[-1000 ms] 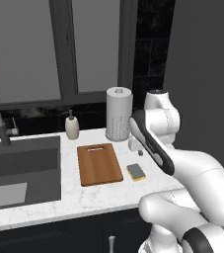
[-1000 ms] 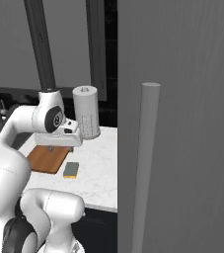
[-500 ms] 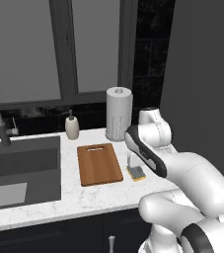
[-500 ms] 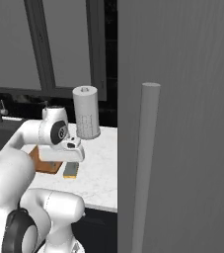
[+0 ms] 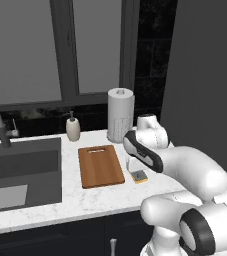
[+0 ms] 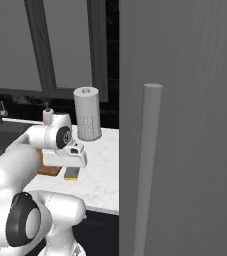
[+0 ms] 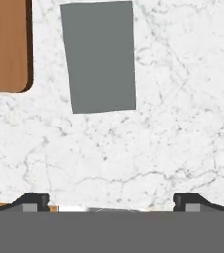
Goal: Pick up the sponge from the counter and clean the cutting board by briefly scrubbing or pressing down on the cutting board. Once finished, release the sponge.
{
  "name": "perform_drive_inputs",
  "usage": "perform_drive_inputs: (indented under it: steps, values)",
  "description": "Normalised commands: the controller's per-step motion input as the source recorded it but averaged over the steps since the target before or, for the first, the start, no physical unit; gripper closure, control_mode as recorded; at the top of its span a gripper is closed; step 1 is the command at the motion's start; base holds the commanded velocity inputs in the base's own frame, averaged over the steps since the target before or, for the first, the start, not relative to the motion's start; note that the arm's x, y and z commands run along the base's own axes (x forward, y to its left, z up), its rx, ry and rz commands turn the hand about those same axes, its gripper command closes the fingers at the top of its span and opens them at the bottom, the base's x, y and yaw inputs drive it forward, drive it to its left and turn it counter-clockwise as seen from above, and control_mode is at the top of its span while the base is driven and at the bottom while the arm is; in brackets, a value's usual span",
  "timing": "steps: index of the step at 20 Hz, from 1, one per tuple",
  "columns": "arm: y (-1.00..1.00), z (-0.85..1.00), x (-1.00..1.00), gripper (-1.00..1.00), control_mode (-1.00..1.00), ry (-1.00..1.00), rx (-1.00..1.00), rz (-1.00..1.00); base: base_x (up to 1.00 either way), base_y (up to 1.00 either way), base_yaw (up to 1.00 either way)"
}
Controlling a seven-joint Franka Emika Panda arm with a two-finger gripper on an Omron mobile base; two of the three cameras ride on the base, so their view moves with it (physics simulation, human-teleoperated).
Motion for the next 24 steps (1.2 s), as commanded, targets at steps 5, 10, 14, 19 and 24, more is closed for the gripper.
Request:
perform_drive_inputs:
  steps: [5,10,14,19,24]
  values:
    - [0.04,-0.21,0.54,-1.00,-1.00,0.09,0.00,-0.01,0.00,0.00,0.00]
    - [0.03,-0.36,0.36,-1.00,-1.00,0.04,0.00,-0.01,0.00,0.00,0.00]
    - [0.00,-0.35,0.03,-1.00,-1.00,0.00,0.00,-0.01,0.00,0.00,0.00]
    - [0.02,-0.31,0.05,-1.00,-1.00,0.00,0.00,-0.01,0.00,0.00,0.00]
    - [0.02,-0.10,0.02,-1.00,-1.00,-0.07,0.00,0.00,0.00,0.00,0.00]
